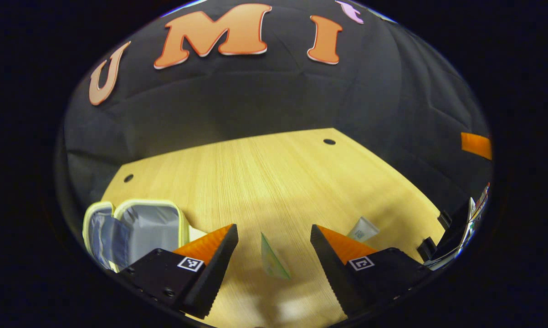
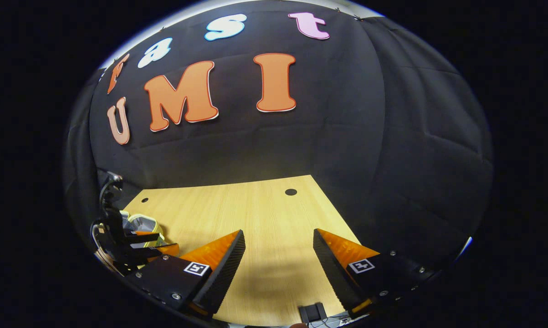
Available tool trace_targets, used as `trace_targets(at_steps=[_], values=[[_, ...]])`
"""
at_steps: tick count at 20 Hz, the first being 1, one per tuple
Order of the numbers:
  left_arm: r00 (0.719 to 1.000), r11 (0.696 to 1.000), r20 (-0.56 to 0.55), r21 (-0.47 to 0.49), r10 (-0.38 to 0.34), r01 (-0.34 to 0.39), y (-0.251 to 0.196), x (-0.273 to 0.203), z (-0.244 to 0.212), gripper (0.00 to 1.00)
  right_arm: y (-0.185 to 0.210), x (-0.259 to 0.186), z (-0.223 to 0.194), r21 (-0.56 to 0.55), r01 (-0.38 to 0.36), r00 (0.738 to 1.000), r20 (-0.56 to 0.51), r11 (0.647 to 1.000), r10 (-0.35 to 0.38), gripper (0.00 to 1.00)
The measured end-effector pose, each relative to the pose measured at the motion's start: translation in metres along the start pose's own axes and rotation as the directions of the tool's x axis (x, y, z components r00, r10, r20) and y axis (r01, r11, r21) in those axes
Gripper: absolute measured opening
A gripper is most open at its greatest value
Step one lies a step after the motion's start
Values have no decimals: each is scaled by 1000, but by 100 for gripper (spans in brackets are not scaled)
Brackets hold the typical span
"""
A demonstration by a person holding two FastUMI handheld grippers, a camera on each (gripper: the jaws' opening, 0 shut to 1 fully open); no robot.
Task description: First open the suitcase, pack the skin care products into it, and then close the suitcase.
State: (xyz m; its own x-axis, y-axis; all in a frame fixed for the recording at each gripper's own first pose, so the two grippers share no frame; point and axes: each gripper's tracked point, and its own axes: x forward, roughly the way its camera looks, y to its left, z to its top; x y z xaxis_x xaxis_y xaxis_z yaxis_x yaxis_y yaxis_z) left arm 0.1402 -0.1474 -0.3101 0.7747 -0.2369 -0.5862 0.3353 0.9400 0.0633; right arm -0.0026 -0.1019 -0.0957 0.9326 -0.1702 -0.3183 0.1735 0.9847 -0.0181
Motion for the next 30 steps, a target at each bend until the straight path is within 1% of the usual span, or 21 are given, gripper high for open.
trace_targets(at_steps=[3, 6, 8, 9, 10, 11, 13, 14, 16, 18, 20, 22, 26, 28, 30], values=[[999, 999, -36, -21, 25, -26, 4, 15, -25, 100, -3, -8, -9, -10, 4, 1000, -25, 1000, -4, 95], [998, 999, -48, -16, 46, -47, 8, 28, -43, 100, -8, -13, -21, -47, 16, 998, -53, 999, -18, 95], [996, 998, -56, 12, 66, -66, 13, 35, -51, 88, -6, -16, -26, -49, 11, 998, -67, 999, -14, 95], [996, 998, -57, 30, 65, -64, 12, 38, -55, 77, -5, -16, -27, -50, 9, 997, -71, 999, -13, 95], [997, 998, -53, 40, 53, -51, 8, 40, -55, 72, -4, -17, -28, -54, 10, 998, -69, 998, -14, 95], [997, 997, -48, 40, 65, -63, 9, 44, -57, 62, -3, -17, -28, -60, 10, 997, -71, 998, -14, 95], [997, 999, -71, 25, 37, -36, 4, 41, -57, 41, 2, -17, -30, -67, 2, 997, -71, 998, -7, 95], [996, 1000, -87, -3, 12, -13, 1, 37, -58, 37, 5, -18, -29, -68, -3, 998, -68, 998, -1, 95], [996, 999, -88, -44, -27, 23, -2, 23, -48, 37, 15, -17, -25, -64, -27, 998, -52, 998, 24, 95], [995, 997, -83, -70, -52, 46, 1, 1, -37, 37, 31, -14, -21, -54, -69, 997, -34, 996, 68, 95], [994, 993, -75, -96, -77, 70, 2, -23, -26, 37, 55, -6, -21, -49, -133, 991, -30, 990, 131, 95], [994, 991, -67, -109, -87, 79, 8, -50, -15, 37, 83, 5, -24, -59, -207, 978, -22, 977, 206, 95], [998, 994, -57, -107, -36, 30, 33, -96, -8, 37, 132, 38, -55, -118, -324, 945, -83, 939, 316, 95], [998, 992, -60, -125, -4, -4, 48, -113, -13, 37, 151, 55, -84, -138, -372, 923, -161, 918, 350, 96], [998, 989, -58, -143, 31, -39, 66, -123, -20, 37, 161, 71, -115, -148, -409, 899, -238, 901, 369, 96]])
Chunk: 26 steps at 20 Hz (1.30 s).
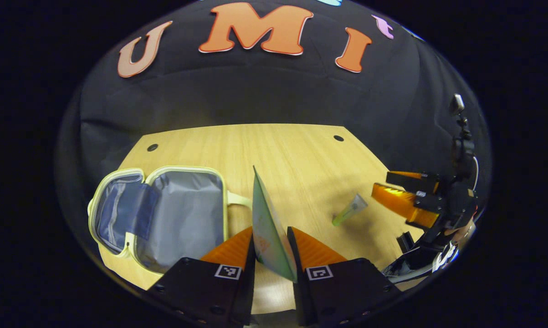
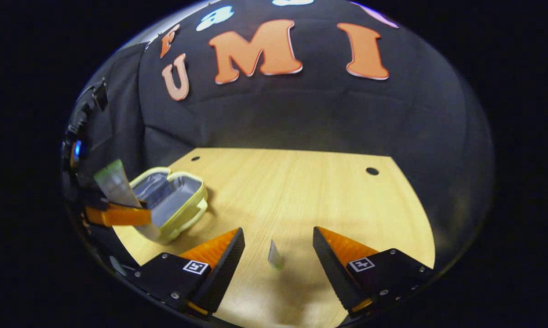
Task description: First open the suitcase, pack the skin care products into it, and then close the suitcase.
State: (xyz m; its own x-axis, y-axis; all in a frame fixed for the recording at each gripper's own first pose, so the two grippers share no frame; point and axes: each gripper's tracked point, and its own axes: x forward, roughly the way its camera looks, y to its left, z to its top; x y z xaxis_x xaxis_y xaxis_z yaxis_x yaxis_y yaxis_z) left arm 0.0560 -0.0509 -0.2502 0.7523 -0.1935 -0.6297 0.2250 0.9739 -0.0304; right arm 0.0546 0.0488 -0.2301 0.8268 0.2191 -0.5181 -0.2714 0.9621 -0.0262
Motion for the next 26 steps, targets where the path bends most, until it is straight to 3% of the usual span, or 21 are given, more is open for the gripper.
trace_targets(at_steps=[7, 9, 10, 11, 14, 16, 19, 21, 22, 26], values=[[996, 994, 13, -72, 85, -84, 46, -14, -17, 37, -2, 39, -69, -43, -45, 983, -179, 998, 37, 86], [996, 993, 10, -82, 92, -90, 53, -14, -21, 37, -2, 45, -78, -46, -46, 978, -207, 998, 35, 75], [996, 992, 10, -86, 93, -92, 55, -14, -22, 37, -3, 48, -82, -41, -46, 975, -218, 998, 36, 64], [995, 992, 11, -88, 95, -94, 56, -13, -22, 37, -3, 50, -84, -33, -51, 974, -224, 998, 42, 65], [996, 992, 10, -91, 94, -93, 57, -15, -22, 37, -1, 56, -87, -27, -61, 970, -236, 998, 53, 54], [996, 992, 1, -89, 90, -90, 58, -16, -24, 37, -3, 54, -85, -9, -54, 968, -244, 998, 50, 34], [995, 992, -20, -76, 96, -98, 70, -23, -22, 37, 9, 39, -72, 79, -58, 960, -270, 995, 78, 31], [995, 993, -31, -70, 91, -93, 77, -33, -15, 37, 18, 26, -51, 94, -62, 965, -250, 994, 84, 36], [996, 994, -33, -65, 87, -89, 81, -39, -9, 36, 21, 19, -41, 100, -55, 966, -245, 994, 78, 31], [997, 998, -41, -31, 59, -60, 107, -54, 11, 37, 53, -9, 1, 117, -64, 974, -211, 991, 87, 31]])
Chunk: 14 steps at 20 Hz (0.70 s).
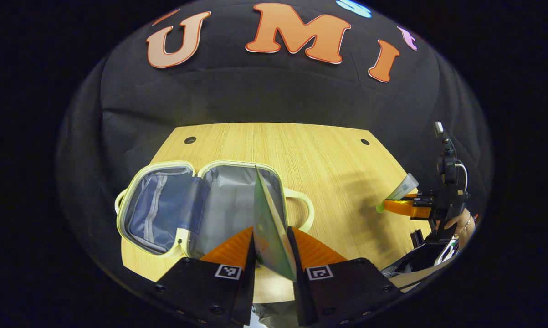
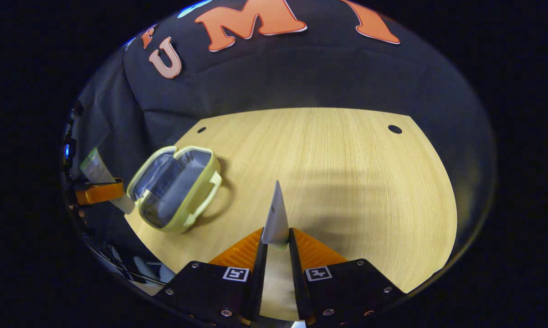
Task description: First open the suitcase, pack the skin care products into it, and then close the suitcase.
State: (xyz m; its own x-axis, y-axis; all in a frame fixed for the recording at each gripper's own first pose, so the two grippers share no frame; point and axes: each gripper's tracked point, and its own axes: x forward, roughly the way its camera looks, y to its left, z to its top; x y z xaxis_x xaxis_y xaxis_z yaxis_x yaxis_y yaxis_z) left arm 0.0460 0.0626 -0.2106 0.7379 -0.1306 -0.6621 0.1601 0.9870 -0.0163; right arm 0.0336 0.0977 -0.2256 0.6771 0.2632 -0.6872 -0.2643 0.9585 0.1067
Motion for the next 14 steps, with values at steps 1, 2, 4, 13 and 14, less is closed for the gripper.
trace_targets(at_steps=[1, 2, 4, 13, 14], values=[[1000, 1000, -3, 10, -11, 11, 6, 0, 6, 37, 13, -6, 8, 6, -10, 1000, 15, 1000, 10, 31], [1000, 999, -6, 25, -22, 23, 13, -2, 12, 37, 27, -11, 13, 14, -20, 999, 26, 1000, 19, 31], [999, 998, -23, 58, -36, 37, 29, 0, 20, 37, 57, -18, 22, 38, -45, 998, 38, 998, 43, 31], [952, 975, -269, 124, -145, 184, 80, 58, -17, 37, 151, -4, 23, 140, -77, 997, 32, 987, 73, 31], [936, 974, -306, 86, -173, 208, 79, 63, -23, 37, 153, -1, 20, 146, -53, 998, 26, 988, 50, 31]])
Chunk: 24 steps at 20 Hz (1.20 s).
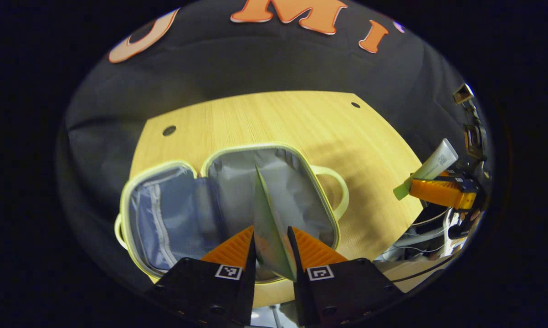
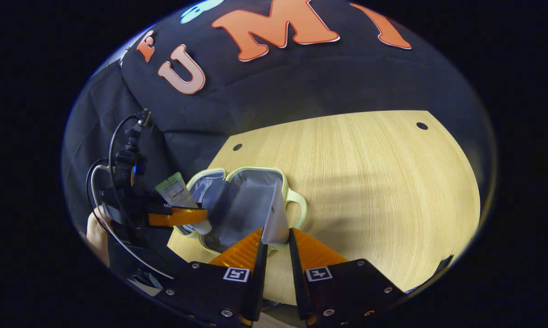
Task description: First open the suitcase, pack the skin care products into it, and then close the suitcase.
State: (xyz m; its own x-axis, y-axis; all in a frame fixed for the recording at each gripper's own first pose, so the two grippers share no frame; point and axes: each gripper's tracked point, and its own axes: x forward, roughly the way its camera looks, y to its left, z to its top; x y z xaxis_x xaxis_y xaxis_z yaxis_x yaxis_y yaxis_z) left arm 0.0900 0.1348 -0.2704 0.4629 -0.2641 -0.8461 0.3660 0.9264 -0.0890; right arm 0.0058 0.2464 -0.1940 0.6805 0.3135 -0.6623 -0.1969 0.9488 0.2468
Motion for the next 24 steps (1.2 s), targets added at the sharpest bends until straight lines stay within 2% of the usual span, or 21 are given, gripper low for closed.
trace_targets(at_steps=[3, 8, 12, 14, 15, 16, 19, 24], values=[[993, 997, -93, -35, -66, 63, 11, 24, -17, 37, 2, -1, -10, 23, 60, 998, -3, 998, -60, 31], [968, 1000, -248, -16, -27, 24, 48, 72, -40, 37, 9, -6, -22, 72, 116, 993, -2, 991, -117, 31], [961, 999, -274, -34, -47, 39, 46, 79, -40, 40, 10, -7, -29, 92, 144, 990, -16, 985, -143, 31], [963, 998, -264, -9, -55, 55, 45, 76, -38, 39, 9, -7, -30, 94, 151, 988, -24, 984, -150, 31], [966, 998, -254, 7, -51, 55, 46, 79, -36, 57, 10, -7, -29, 96, 151, 988, -25, 984, -149, 31], [970, 998, -240, 23, -46, 53, 47, 76, -33, 70, 11, -7, -28, 99, 148, 989, -26, 984, -146, 31], [980, 998, -193, 37, -50, 58, 42, 69, -25, 99, 13, -6, -26, 105, 142, 990, -22, 984, -140, 31], [994, 999, -100, 32, -31, 34, 51, 36, -16, 98, 19, -9, -17, 88, 138, 990, -17, 987, -137, 31]])
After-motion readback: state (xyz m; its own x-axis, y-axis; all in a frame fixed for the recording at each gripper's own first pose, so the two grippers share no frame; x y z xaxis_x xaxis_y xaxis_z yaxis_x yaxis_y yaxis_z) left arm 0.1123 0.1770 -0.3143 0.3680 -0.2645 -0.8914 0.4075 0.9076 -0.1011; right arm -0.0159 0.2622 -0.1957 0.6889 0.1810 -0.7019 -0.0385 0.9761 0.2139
